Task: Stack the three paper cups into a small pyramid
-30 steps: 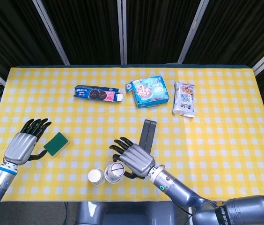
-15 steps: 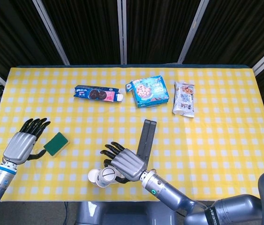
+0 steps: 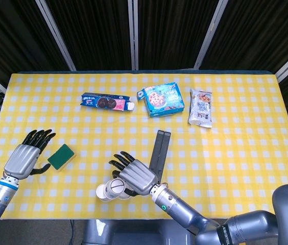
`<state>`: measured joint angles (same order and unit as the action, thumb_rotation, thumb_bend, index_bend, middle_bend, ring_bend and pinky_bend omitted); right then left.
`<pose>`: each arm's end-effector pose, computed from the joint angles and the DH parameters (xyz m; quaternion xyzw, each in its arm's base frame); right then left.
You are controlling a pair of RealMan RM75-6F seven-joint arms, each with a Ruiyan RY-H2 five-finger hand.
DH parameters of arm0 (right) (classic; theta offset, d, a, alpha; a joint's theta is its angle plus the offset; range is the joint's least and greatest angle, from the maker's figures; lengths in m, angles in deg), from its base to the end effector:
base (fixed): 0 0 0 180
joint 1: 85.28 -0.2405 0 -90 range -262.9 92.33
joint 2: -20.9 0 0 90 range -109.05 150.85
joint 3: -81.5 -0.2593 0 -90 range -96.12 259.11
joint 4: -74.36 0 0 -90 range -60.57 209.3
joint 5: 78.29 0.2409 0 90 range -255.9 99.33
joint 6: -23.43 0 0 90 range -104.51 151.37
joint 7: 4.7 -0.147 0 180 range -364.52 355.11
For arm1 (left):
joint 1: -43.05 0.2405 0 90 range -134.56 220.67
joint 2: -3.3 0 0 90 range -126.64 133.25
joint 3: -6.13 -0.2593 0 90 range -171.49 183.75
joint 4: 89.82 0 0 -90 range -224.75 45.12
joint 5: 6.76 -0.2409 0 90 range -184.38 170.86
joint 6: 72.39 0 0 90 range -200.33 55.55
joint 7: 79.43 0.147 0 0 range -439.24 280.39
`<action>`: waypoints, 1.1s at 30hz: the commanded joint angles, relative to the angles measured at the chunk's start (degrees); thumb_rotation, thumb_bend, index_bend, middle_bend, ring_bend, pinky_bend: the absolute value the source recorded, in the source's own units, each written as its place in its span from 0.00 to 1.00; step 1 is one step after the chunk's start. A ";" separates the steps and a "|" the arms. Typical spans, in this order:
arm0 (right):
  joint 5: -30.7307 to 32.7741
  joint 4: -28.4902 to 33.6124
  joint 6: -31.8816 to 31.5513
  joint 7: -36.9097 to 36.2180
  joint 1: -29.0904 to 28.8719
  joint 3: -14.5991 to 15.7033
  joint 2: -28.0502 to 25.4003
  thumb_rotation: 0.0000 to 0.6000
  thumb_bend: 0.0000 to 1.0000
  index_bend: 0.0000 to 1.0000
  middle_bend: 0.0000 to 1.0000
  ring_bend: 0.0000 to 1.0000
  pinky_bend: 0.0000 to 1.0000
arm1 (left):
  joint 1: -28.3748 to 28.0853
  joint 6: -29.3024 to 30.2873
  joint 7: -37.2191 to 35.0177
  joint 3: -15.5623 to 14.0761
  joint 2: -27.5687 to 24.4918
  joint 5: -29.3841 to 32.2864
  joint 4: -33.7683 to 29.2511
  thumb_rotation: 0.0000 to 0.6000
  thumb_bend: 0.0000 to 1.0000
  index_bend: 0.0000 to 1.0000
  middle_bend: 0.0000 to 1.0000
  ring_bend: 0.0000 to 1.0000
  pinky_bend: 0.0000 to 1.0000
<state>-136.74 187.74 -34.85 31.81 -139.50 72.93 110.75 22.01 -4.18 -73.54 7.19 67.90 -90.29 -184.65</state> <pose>0.0106 -0.2466 -0.0576 0.8190 -0.3177 0.4201 0.2277 -0.2773 0.2578 0.0828 -0.7134 -0.3724 -0.3424 0.4849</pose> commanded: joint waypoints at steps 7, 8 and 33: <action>0.20 0.43 -1.02 1.11 -0.04 0.60 0.56 1.00 0.22 0.48 0.12 0.00 0.06 | 0.11 0.10 0.18 0.06 -0.15 0.11 -0.25 1.00 0.28 0.04 0.00 0.00 0.00; 0.27 0.39 -1.10 1.28 -0.07 0.67 0.64 1.00 0.22 0.47 0.11 0.00 0.06 | 0.15 0.17 0.14 0.07 -0.15 0.12 -0.27 1.00 0.28 0.04 0.00 0.00 0.00; 3.09 5.38 -9.28 11.71 0.40 0.18 -3.78 1.00 0.15 0.25 0.00 0.00 0.04 | 0.55 0.73 -0.16 0.44 -0.38 0.42 -0.25 1.00 0.28 0.04 0.00 0.00 0.00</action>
<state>-134.41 192.11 -42.64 42.06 -139.46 73.39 108.26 22.56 -3.46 -73.70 7.62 67.52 -89.88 -184.90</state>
